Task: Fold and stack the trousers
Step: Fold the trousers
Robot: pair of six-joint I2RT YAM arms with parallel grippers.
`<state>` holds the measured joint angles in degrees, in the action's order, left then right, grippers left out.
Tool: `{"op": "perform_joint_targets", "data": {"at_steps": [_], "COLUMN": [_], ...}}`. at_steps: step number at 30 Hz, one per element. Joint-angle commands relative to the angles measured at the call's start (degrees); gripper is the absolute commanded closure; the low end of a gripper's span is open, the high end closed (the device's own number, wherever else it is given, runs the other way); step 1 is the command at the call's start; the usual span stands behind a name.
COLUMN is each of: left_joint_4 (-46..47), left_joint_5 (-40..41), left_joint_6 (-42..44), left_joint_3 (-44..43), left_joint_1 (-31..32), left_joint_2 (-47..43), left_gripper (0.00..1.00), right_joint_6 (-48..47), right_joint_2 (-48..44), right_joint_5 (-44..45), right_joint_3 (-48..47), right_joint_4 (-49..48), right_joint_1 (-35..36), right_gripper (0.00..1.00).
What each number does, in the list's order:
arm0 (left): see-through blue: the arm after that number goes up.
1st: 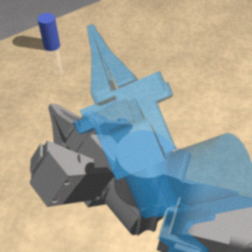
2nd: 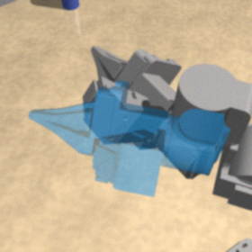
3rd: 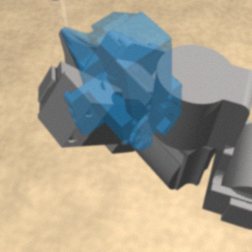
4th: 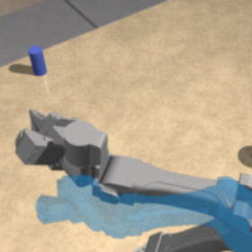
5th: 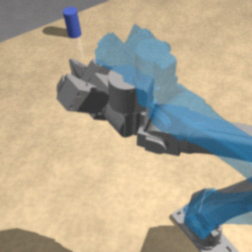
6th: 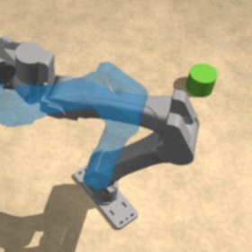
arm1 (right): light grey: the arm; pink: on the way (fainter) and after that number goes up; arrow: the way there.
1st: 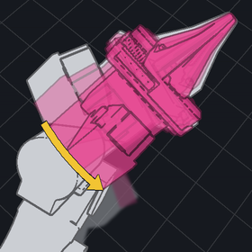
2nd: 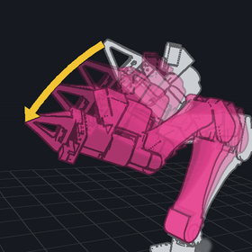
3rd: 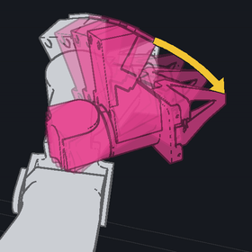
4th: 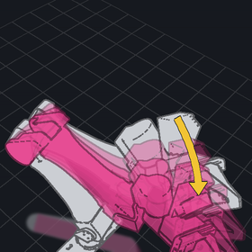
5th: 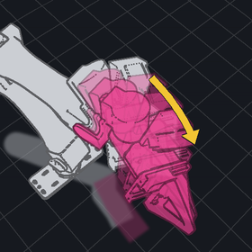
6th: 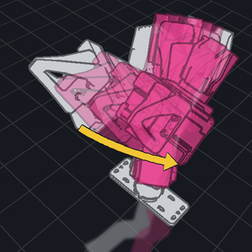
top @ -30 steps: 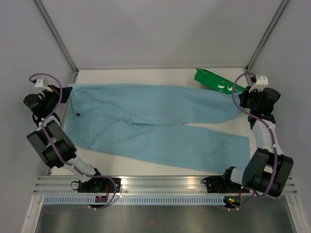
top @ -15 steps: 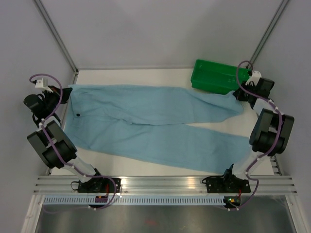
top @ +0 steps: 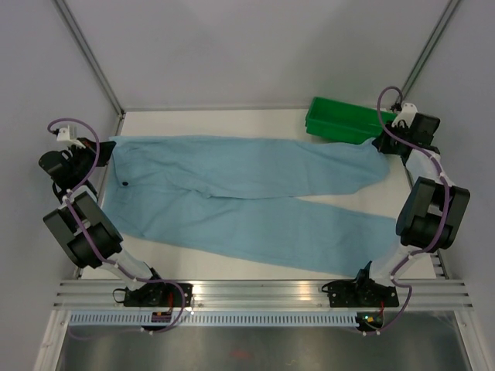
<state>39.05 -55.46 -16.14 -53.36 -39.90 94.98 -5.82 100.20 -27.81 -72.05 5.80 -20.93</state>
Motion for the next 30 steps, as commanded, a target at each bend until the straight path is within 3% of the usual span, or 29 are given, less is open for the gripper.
{"op": "perform_joint_targets", "data": {"at_steps": [1,6,11,17,21,25,30], "left_joint_4": [1.56,2.35,2.61,0.42,0.33,-0.81,-1.96], "left_joint_5": [1.15,1.50,1.67,2.38,2.73,2.81,3.43], "left_joint_6": [1.12,0.06,-0.21,0.58,0.23,0.50,0.85], "left_joint_3": [-1.22,-1.48,-0.78,-0.51,-0.69,-0.69,-0.51], "left_joint_1": [-0.62,-0.53,-0.62,-0.62,-0.62,-0.62,-0.53], "left_joint_2": [-1.11,-0.85,-1.20,-2.08,-2.08,-2.52,-2.78], "left_gripper": [0.98,0.98,0.98,0.98,0.98,0.98,0.98], "right_joint_6": [-0.42,-1.30,-0.68,-1.38,-1.21,-2.00,-2.17], "right_joint_2": [0.42,0.26,3.06,0.96,6.39,10.01,16.50], "right_joint_5": [3.81,9.69,5.50,1.98,5.21,7.60,10.05], "right_joint_3": [-1.86,-2.83,-4.85,0.94,1.21,-2.56,-14.85], "right_joint_4": [14.01,18.89,21.09,16.79,16.43,16.26,16.87], "right_joint_1": [-0.08,-0.08,0.10,0.71,0.71,0.71,0.80], "right_gripper": [1.00,1.00,1.00,1.00,1.00,1.00,1.00]}}
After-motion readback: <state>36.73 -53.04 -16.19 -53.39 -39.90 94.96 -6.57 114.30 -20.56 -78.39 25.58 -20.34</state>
